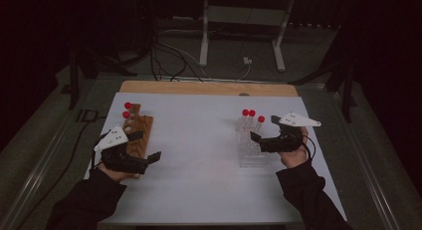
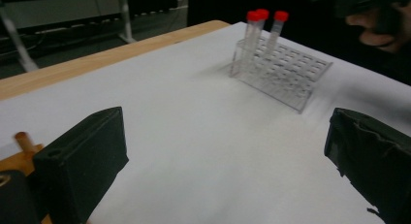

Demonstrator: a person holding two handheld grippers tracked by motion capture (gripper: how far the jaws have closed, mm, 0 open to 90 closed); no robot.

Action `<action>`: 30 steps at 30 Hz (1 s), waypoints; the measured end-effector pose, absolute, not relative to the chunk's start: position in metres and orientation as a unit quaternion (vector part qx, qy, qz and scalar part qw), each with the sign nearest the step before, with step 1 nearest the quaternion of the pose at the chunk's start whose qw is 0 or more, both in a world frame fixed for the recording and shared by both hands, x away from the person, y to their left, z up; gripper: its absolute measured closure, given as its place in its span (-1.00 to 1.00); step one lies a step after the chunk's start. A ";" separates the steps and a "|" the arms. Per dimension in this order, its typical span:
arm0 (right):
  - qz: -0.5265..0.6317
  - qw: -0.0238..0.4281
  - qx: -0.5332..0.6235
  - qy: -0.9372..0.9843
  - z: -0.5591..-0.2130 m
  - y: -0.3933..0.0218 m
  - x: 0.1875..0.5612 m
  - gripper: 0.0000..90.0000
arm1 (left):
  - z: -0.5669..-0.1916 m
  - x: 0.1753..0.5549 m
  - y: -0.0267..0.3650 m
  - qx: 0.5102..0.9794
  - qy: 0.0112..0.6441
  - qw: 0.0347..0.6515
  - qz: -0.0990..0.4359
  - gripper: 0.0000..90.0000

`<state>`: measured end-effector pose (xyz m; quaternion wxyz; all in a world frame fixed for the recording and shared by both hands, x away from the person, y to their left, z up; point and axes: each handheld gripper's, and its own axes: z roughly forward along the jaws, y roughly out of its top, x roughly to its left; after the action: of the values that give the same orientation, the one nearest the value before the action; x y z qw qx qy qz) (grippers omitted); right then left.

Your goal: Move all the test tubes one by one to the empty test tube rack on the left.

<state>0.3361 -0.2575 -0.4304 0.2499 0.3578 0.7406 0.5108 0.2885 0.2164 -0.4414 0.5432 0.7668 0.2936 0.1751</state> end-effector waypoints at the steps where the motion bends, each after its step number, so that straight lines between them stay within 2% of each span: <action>1: 0.509 0.252 0.361 0.740 -0.432 -0.259 0.338 -1.00 | -0.442 0.288 0.215 0.767 0.292 0.544 0.175 -0.95; 22: 0.469 0.245 0.413 0.742 -0.464 -0.276 0.370 -1.00 | -0.449 0.279 0.201 0.782 0.268 0.541 0.158 -0.95; 30: 0.455 0.237 0.426 0.745 -0.474 -0.275 0.379 -0.77 | -0.449 0.279 0.201 0.781 0.267 0.542 0.158 -0.95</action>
<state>0.3788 -0.2751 -0.4740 0.2367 0.4264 0.7447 0.4555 0.2785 0.2010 -0.4491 0.5417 0.7811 0.2673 0.1578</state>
